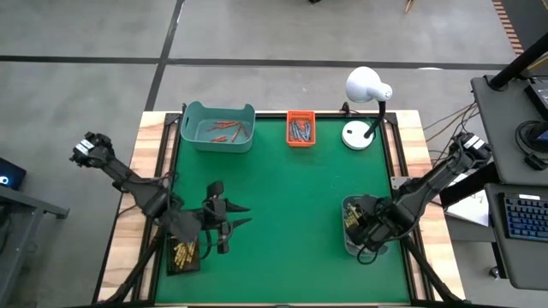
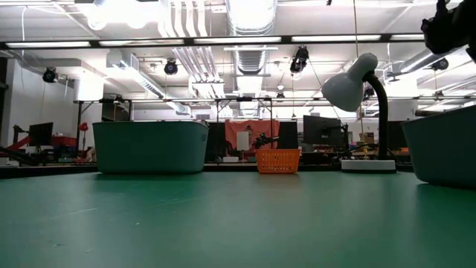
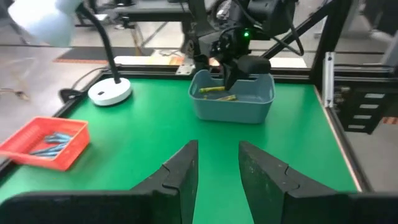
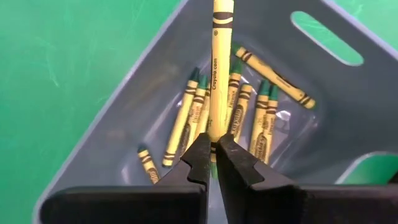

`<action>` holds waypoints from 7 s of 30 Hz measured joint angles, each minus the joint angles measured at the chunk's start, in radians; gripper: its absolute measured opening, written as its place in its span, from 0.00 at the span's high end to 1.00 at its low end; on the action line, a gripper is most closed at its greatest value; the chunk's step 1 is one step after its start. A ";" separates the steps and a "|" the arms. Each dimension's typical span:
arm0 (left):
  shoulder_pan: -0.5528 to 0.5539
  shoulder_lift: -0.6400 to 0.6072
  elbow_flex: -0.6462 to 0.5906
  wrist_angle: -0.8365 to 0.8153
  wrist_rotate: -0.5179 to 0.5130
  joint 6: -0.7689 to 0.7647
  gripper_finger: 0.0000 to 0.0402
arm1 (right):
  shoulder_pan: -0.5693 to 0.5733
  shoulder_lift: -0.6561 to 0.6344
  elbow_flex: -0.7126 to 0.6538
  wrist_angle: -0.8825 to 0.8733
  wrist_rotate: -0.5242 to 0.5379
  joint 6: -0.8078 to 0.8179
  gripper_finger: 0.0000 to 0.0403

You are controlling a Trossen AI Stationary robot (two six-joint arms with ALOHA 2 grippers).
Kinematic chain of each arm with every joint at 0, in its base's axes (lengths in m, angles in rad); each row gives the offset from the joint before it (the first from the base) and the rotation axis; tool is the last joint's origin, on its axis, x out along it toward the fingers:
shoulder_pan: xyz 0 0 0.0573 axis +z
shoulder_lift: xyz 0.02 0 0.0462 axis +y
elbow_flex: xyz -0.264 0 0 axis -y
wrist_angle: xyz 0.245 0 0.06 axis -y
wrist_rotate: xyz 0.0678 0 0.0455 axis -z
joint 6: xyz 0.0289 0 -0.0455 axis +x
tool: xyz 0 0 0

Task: Sort crayons
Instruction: Put the green crayon into the blue bin, then return to Home Position

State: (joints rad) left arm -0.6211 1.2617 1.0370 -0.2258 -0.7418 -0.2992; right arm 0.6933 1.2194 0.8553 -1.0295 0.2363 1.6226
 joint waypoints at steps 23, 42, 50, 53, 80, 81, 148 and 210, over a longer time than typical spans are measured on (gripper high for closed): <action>-0.197 -0.007 -0.002 -0.240 -0.186 -0.073 0.76 | -0.001 0.000 0.041 0.033 0.014 -0.057 0.77; 0.248 -0.343 -0.421 0.267 0.344 0.364 0.89 | -0.444 -0.014 0.035 0.793 -0.001 -1.445 0.92; 0.494 -0.566 -0.617 0.282 0.540 0.339 0.93 | -0.590 -0.161 -0.086 0.908 -0.219 -1.642 0.93; 0.520 -0.661 -0.674 0.281 0.583 0.341 0.95 | -0.615 -0.263 -0.153 0.909 -0.219 -1.643 0.93; 0.522 -1.250 -1.026 0.314 0.706 0.178 1.00 | -0.620 -1.219 -0.759 1.057 -0.269 -1.566 0.93; 0.522 -1.239 -1.026 0.305 0.706 0.167 1.00 | -0.621 -1.211 -0.759 1.076 -0.262 -1.572 0.93; 0.521 -1.103 -1.018 0.285 0.419 0.167 1.00 | -0.629 -1.172 -0.845 1.071 -0.043 -1.772 0.93; 0.521 -1.103 -1.018 0.285 0.419 0.166 1.00 | -0.629 -1.172 -0.845 1.071 -0.043 -1.772 0.93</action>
State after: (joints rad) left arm -0.0998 0.1585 0.0193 0.0593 -0.3229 -0.1328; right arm 0.0647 0.0475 0.0101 0.0410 0.1928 -0.1497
